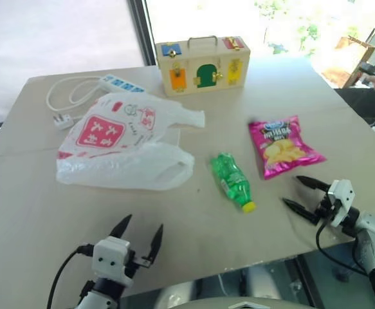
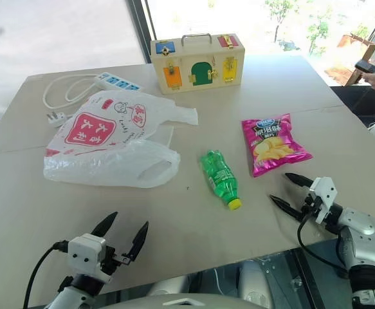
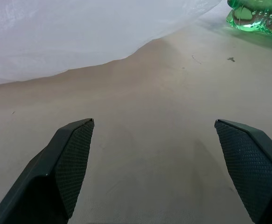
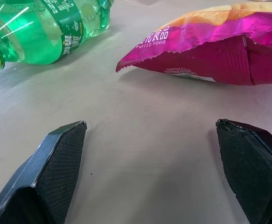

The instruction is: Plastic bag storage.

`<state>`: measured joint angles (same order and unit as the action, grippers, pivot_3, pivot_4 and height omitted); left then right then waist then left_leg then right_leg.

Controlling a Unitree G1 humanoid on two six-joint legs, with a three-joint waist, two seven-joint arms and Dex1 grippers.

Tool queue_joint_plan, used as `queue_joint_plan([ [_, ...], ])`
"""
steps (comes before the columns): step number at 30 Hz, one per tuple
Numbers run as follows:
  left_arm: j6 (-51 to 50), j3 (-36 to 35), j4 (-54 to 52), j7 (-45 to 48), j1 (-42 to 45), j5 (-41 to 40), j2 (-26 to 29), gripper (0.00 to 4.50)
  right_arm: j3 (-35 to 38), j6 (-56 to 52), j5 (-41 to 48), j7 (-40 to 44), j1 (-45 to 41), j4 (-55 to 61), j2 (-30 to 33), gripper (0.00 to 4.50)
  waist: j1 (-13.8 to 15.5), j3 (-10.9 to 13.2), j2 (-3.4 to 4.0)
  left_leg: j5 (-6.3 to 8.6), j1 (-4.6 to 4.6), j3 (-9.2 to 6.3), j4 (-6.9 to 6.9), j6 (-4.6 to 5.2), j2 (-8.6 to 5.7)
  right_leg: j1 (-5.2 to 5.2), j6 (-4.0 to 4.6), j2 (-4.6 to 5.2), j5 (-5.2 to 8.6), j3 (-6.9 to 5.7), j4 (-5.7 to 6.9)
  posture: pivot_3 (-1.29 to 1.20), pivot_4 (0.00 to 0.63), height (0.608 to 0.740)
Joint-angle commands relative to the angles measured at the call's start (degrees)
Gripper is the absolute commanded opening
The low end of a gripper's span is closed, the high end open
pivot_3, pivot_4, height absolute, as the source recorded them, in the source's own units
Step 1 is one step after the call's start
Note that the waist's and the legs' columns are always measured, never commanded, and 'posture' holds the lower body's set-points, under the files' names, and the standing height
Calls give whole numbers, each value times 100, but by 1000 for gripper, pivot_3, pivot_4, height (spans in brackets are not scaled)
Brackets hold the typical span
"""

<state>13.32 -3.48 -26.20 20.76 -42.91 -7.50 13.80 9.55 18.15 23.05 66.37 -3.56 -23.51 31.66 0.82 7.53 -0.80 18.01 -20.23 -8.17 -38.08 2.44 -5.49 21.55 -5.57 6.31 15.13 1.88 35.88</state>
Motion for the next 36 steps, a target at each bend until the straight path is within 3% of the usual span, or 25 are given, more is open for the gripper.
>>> queue_joint_plan([
  [1, 172, -27, -11, 8, -23, -23, 0, 4416, 46, -37, -40, 41, 90, -189, 51, 4500, 0, 0, 0, 0, 0, 0, 0, 0, 0, 0, 0, 0, 0, 0, 0, 0, 150, 740],
  [30, 40, 4, -270, 183, -73, -264, 103, 4416, 122, -72, 38, 208, 399, 105, 70, 4500, 8, 9, 14, 6, -2, -2, 0, -9, 0, 1, 1, 0, 1, -3, -4, 0, 150, 740],
  [36, -172, 77, -722, 321, -120, -392, 238, 4416, 59, -761, 549, 798, 937, 1267, 494, 4500, 30, 24, 41, 9, -17, -6, 0, -10, -1, 11, 1, 2, 2, -9, -13, 0, 150, 740],
])
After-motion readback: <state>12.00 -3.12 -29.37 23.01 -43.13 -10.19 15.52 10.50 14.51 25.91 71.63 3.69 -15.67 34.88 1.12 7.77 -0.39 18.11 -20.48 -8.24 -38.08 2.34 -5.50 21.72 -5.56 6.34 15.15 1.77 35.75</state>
